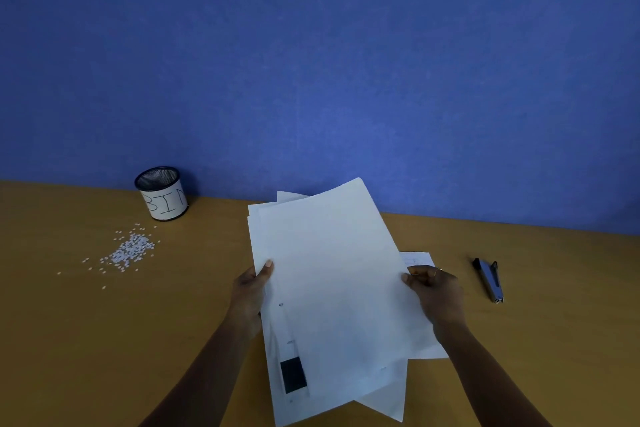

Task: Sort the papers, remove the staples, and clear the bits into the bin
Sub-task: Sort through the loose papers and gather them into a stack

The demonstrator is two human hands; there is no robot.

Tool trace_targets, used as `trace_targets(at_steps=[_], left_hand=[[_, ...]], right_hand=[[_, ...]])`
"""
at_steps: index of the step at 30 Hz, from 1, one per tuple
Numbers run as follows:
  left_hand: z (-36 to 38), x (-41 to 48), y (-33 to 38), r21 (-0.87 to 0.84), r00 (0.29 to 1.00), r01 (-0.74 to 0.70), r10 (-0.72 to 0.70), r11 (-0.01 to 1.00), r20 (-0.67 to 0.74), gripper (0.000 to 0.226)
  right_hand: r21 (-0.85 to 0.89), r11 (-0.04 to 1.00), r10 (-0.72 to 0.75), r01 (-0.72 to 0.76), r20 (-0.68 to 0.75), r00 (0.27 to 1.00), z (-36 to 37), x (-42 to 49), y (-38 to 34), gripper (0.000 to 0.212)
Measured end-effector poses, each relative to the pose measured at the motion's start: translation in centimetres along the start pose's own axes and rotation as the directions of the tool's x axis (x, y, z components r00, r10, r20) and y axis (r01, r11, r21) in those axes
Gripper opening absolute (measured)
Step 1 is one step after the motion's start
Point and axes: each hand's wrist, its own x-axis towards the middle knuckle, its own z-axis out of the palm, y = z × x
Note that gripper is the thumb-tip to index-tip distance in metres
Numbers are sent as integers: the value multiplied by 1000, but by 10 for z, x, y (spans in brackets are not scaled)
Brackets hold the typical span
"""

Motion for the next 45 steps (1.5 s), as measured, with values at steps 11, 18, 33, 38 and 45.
trace_targets(at_steps=[11, 18, 33, 38, 45], left_hand=[[-1, -1, 1, 34, 999, 30, -29, 999, -32, 25], [1, -5, 0, -8, 1000, 26, -26, 1000, -17, 28], [9, -11, -4, -28, 999, 29, -29, 999, 23, 27], [12, -13, -5, 9, 998, 0, 0, 1000, 56, 30], [3, -14, -2, 22, 987, -91, 87, 996, 137, 39]], right_hand=[[-236, 913, -404, 332, -422, 812, -16, 2, -46, 19], [-512, 588, -721, 626, 17, 692, 41, -55, -53, 9], [-432, 535, -338, 726, 678, 653, 89, -100, -31, 33], [-382, 509, -440, 771, 654, 615, 96, -99, -26, 31], [-240, 714, -525, 657, 437, 730, 90, -85, -20, 58]])
